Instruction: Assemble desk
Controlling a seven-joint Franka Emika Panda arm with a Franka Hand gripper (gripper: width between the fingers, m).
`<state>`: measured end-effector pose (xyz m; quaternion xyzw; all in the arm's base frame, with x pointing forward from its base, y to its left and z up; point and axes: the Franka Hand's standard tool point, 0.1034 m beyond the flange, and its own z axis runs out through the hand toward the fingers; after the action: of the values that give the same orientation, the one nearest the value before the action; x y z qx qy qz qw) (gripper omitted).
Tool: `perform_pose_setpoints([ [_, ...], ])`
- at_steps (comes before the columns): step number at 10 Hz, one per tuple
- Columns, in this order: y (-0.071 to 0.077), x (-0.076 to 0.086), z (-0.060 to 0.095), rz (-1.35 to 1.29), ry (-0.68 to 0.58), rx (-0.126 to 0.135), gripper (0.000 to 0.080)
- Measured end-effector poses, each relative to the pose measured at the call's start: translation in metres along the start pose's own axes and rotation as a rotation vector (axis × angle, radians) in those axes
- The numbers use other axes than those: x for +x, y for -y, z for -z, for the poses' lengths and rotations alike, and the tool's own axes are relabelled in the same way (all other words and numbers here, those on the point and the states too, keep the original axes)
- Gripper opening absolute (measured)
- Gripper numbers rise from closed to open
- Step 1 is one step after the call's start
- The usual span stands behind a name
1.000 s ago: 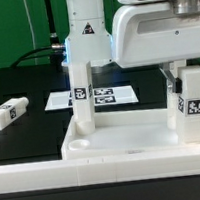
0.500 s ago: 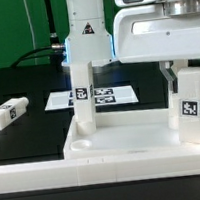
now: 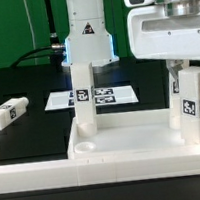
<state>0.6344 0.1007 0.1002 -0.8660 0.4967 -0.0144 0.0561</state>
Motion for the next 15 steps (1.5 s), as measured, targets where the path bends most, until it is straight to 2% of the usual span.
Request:
perform_pose_setpoints([
  [3,0.0002,-0.0003,-0.0004,-0.070,0.005,0.003,0.0290],
  [5,-0.0018,0.0013,-0.0013,-0.003,0.007,-0.002,0.0539],
  [6,-0.0023,0.0020,-0.0013,0.099,0.006,-0.003,0.0539],
  [7,-0.0029,0.0024,-0.0016,0.200,0.007,-0.005,0.0627],
  [13,-0.0024,0.0054,-0.0007,0.758,-0.009,-0.023,0.0649],
  [15,-0.0025,0.0036,-0.0021,0.902,-0.015,-0.040,0.0649],
])
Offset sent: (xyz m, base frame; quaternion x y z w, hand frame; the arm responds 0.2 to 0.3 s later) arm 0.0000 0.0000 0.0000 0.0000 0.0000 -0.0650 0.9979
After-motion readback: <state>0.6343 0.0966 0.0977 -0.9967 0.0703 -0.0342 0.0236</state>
